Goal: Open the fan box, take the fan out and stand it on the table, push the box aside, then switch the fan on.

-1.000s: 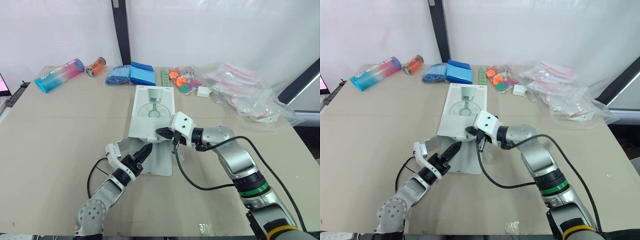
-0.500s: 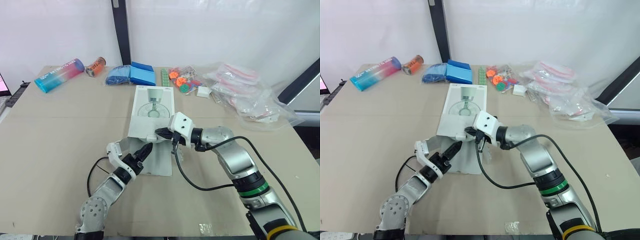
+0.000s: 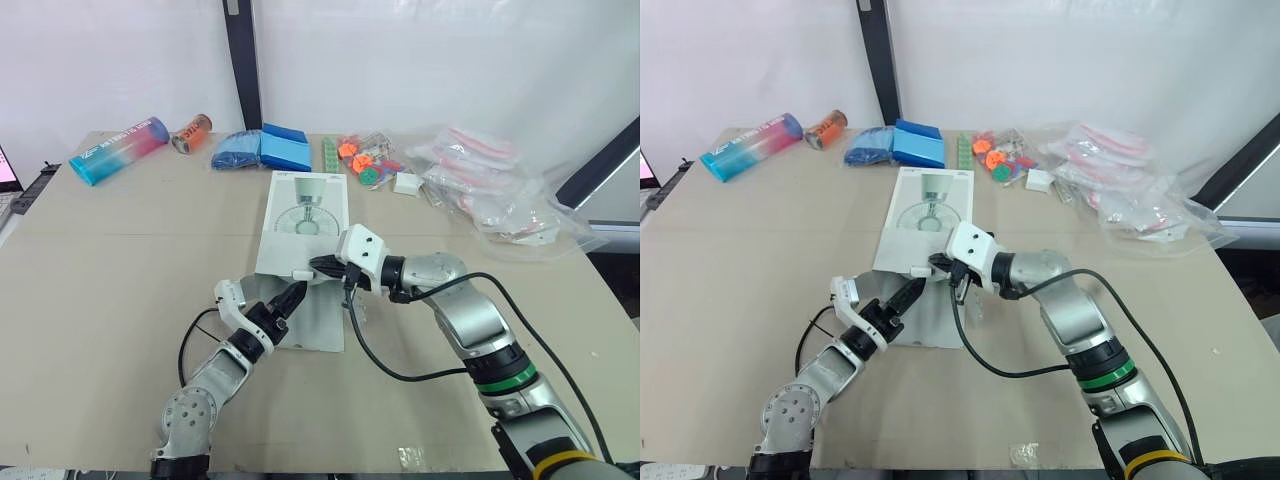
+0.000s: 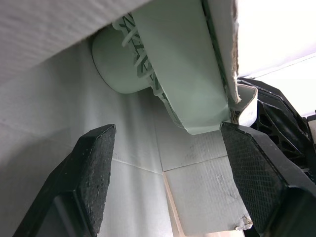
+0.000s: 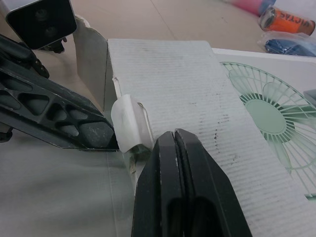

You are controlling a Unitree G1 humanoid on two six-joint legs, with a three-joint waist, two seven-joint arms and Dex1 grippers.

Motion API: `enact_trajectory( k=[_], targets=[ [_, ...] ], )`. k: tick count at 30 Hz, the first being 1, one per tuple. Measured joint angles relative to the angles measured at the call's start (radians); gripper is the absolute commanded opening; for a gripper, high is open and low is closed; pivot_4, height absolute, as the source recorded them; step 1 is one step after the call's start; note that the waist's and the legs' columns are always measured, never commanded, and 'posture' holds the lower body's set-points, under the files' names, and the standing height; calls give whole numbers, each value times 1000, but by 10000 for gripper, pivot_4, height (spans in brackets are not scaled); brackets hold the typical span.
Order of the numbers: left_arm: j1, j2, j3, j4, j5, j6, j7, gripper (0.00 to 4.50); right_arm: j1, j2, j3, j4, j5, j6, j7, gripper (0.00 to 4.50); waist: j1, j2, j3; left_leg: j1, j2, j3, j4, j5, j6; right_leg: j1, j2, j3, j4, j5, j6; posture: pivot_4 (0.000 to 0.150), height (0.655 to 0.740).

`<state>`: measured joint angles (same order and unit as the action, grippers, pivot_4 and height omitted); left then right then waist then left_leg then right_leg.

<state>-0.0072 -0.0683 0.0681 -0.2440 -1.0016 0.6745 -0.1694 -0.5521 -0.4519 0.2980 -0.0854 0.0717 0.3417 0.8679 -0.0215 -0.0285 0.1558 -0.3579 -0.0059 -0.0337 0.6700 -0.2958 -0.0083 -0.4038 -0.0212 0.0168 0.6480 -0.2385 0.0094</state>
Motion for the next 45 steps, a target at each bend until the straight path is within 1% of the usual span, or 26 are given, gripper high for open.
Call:
enact_trajectory(
  k=[14,21,32,33,34,38,39,40,42,45],
  targets=[
    [-13,-10,10,17,-1,0,-16,35874,1,0,2,-2,-2,0,-1,0,0,0,0,0,0,0,0,0,0,0,0,0,0,0,0,1500,7400],
    [-33,-11,20,17,-39,-21,-19,35874,3,-1,5,-8,-3,0,-1,0,0,0,0,0,0,0,0,0,0,0,0,0,-1,0,1,1500,7400],
    [-38,-10,12,33,-27,-21,-33,35874,4,-1,5,-10,-9,0,-1,0,0,0,0,0,0,0,0,0,0,0,0,0,-1,0,1,1500,7400],
    [-43,-10,10,39,-24,-21,-35,30770,4,-1,5,-10,-9,0,-1,0,0,0,0,0,0,0,0,0,0,0,0,0,-1,0,1,1500,7400],
    [-48,-10,7,42,-17,-21,-36,29484,5,-1,5,-10,-9,-1,-1,0,0,0,0,0,0,0,0,0,0,0,0,0,-1,0,1,1500,7400],
    [-58,-9,-10,52,-6,-25,-55,14670,7,-1,4,-11,-11,0,-1,0,0,0,0,0,0,0,0,0,0,0,0,0,-1,0,1,1500,7400],
    [-58,-9,-10,54,-9,-25,-58,13358,8,-1,4,-12,-11,0,0,0,0,0,0,0,0,0,0,0,0,0,0,0,-1,0,1,1500,7400],
    [-58,-9,-11,56,-11,-25,-62,10816,9,-2,3,-16,-11,0,0,0,0,0,0,0,0,0,0,0,0,0,0,0,-1,0,1,1500,7400],
    [-59,-9,-11,61,-25,-25,-63,9947,11,-5,1,-26,-11,0,0,0,-3,-1,0,0,1,1,0,0,0,0,1,1,-1,0,1,1500,7400],
    [-59,-10,0,65,-58,-20,-54,9906,13,-4,3,-30,-11,1,0,0,-3,-1,0,0,1,0,0,0,0,0,1,0,-1,0,1,1500,7400]
  ],
)
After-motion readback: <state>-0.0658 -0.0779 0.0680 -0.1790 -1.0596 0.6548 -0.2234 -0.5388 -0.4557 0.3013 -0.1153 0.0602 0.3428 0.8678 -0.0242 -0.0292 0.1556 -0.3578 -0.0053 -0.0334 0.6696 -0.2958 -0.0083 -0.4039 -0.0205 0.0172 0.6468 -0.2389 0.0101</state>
